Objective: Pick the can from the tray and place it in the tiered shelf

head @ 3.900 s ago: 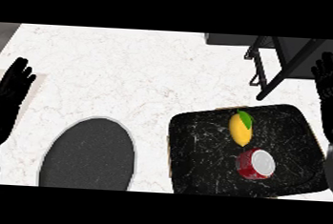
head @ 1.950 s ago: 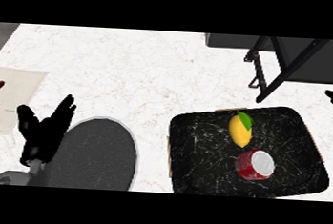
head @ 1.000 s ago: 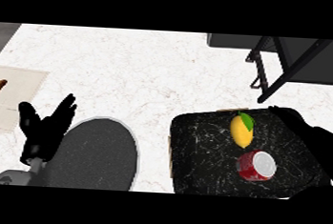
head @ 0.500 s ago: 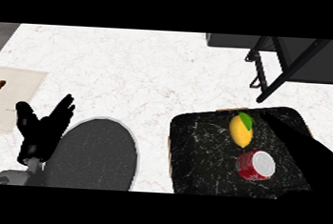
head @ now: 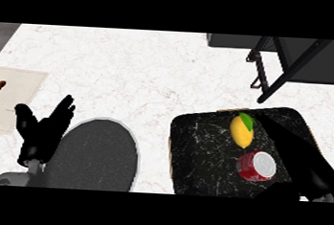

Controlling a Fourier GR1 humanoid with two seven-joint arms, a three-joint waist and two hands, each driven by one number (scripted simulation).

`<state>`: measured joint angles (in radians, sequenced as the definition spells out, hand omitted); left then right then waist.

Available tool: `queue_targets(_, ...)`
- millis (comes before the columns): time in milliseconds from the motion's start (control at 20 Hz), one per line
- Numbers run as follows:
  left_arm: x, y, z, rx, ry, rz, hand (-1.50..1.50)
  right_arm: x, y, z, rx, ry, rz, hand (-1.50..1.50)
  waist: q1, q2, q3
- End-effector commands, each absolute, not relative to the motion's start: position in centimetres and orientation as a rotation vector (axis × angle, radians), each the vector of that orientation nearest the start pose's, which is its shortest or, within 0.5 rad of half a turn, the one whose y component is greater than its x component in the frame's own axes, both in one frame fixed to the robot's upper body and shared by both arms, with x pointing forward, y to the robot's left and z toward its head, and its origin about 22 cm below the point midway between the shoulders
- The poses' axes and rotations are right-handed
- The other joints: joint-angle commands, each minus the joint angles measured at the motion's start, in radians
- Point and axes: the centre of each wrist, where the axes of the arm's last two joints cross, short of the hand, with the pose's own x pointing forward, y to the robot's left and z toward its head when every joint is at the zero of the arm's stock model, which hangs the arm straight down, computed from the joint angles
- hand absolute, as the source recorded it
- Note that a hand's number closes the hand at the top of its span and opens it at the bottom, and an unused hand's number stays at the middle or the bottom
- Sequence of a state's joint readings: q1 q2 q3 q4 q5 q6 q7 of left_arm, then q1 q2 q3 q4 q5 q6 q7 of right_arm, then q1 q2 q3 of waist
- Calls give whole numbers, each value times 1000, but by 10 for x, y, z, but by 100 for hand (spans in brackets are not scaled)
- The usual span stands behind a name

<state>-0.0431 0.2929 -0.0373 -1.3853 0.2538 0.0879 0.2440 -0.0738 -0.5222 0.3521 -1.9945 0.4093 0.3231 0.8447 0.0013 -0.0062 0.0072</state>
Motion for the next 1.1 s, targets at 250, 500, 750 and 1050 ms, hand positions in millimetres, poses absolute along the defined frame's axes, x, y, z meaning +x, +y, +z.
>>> queue_targets(250,232,280,-24,80,-1110,46,0,240,-224,74,-678,-1027,988,-150,5,6,-7)
queue_targets(500,266,307,-26,98,-1110,47,0,233,-226,56,-647,-1050,1016,-150,-5,8,-7)
queue_targets(750,250,300,-16,84,-1099,26,0,246,-199,58,-613,-1052,1036,-150,4,7,-7)
queue_targets(1050,249,302,-30,102,-1104,49,0,238,-199,49,-500,-1045,1252,150,1,7,-7)
